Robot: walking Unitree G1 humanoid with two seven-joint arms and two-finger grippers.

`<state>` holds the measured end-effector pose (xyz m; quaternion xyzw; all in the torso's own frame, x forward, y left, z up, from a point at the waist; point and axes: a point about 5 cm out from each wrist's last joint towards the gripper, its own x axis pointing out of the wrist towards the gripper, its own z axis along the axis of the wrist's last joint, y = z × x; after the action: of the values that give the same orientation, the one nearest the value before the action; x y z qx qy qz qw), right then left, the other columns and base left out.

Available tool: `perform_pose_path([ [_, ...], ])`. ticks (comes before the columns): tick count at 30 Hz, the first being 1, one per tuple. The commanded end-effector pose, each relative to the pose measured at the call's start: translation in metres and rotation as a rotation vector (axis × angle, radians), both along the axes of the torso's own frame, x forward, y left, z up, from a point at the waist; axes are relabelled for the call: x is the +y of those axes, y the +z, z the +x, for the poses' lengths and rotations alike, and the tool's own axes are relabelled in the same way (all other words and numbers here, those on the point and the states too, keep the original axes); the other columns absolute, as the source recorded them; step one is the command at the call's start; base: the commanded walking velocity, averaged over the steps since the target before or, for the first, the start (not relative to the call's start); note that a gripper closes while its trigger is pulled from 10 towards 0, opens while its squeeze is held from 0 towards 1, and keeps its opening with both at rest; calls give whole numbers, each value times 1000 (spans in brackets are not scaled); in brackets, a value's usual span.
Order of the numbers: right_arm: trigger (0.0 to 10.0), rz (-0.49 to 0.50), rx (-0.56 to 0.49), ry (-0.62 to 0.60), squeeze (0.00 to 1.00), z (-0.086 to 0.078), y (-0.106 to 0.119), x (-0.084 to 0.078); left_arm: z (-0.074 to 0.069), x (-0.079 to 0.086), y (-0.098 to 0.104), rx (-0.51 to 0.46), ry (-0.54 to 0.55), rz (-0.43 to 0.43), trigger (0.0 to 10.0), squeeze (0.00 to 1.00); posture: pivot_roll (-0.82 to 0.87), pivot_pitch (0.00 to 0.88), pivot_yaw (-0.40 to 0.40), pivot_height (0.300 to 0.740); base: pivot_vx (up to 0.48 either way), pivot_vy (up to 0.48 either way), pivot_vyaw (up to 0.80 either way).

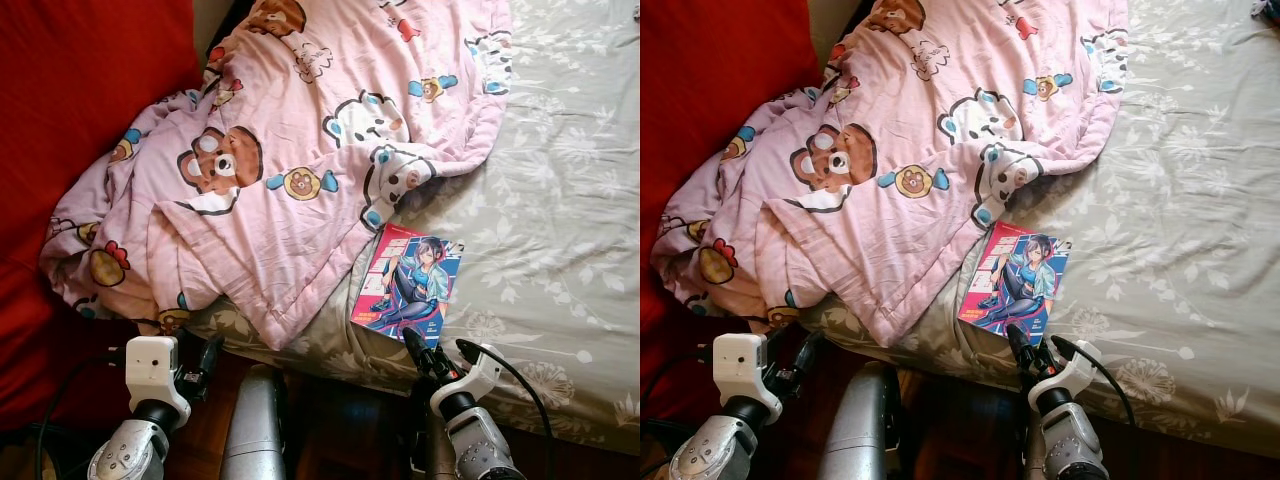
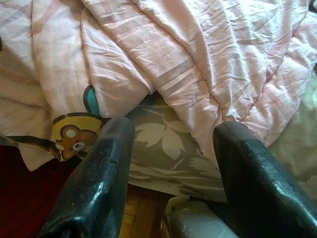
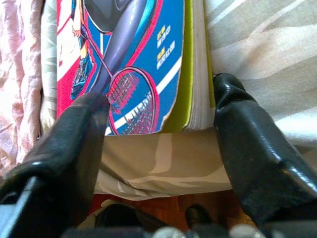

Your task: Clean up the room

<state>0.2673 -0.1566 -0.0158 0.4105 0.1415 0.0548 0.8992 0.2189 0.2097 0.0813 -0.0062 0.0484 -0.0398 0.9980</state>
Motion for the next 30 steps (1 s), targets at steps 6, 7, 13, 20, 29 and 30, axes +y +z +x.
perform_pose_path([
  [6, 10000, 2, 144, -6, 0, -22, -22, 10, -9, 4, -8, 49, 0, 19, 10000, 0, 188, 382, 130, 611, 0, 0, 0],
  [7, 10000, -5, 150, -37, 0, -22, -22, 6, -8, 5, -8, 48, 0, 20, 10000, 0, 188, 382, 131, 611, 0, 0, 0],
  [13, 10000, -22, 186, -126, 0, -25, -25, -5, -8, 5, -8, 48, -4, 22, 10000, 0, 185, 379, 135, 611, 0, 0, 0],
  [20, 10000, -14, 195, -91, 0, -30, -29, 0, -7, 5, -8, 48, -7, 25, 10000, 0, 187, 380, 136, 611, 0, 0, 0],
  [29, 0, 36, 139, -34, 0, -20, -21, 13, -5, 4, -7, 45, -9, 37, 10000, 0, 189, 373, 132, 611, 0, 0, 0],
  [30, 0, 40, 134, -31, 0, -19, -20, 14, -5, 4, -7, 43, -11, 41, 10000, 0, 189, 373, 132, 611, 0, 0, 0],
])
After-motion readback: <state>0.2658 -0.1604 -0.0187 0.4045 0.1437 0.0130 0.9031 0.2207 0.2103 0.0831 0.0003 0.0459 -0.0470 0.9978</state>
